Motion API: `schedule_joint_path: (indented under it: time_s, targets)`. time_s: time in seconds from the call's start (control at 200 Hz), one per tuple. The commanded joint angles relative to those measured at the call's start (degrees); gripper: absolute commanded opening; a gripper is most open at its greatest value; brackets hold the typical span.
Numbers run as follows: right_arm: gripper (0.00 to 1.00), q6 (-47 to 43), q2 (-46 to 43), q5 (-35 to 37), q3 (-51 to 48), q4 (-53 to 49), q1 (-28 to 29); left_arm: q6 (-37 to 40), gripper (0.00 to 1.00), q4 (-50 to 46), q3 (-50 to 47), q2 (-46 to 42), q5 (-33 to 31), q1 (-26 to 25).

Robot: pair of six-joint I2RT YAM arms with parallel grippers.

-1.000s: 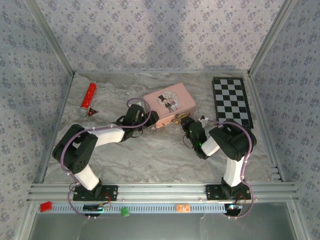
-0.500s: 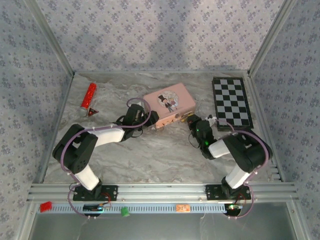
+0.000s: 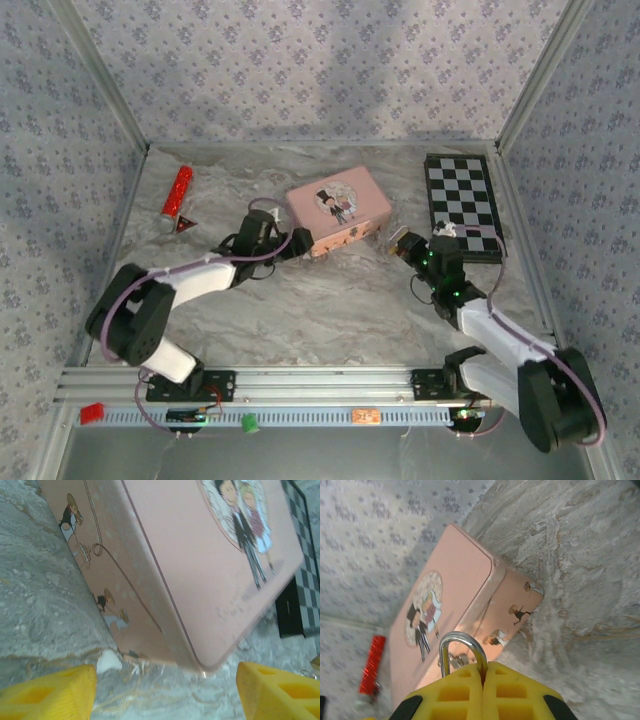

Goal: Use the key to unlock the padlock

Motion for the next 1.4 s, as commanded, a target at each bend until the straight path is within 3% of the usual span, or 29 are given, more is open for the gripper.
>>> schedule_joint_path:
  time_s: [0.0,0.22,0.36,0.52,0.86,1.399]
  targets:
    - [0.00,-14.4,-5.3,-4.2,4.8,-18.1,-0.7,7.2,0.75,-2.9,-4.2,-7.9,0.5,0.6]
    - [0.00,-27.7,-9.8,-5.6,11.0,-37.5,-1.9,13.8,0.80,-3.3,-16.8,-31.1,-7.0,4.5]
    - [0.00,-28.9,-11.5,-5.9,12.2,-43.8,-2.0,15.8,0.86,-8.8,-20.9,-45.9,-12.0,8.4]
    - [0.00,-28.5,-10.0,-4.7,13.8,-49.8,-2.0,16.2,0.91,-14.4,-23.2,-55.9,-12.5,12.9]
    - [0.00,-28.7,-5.0,-0.2,17.2,-55.9,-1.0,16.0,0.96,-16.6,-25.5,-59.7,-11.7,16.6]
    - [0.00,-27.3,10.4,0.7,18.1,-47.0,-0.4,15.1,0.99,-16.5,-27.0,-59.6,-10.6,18.7]
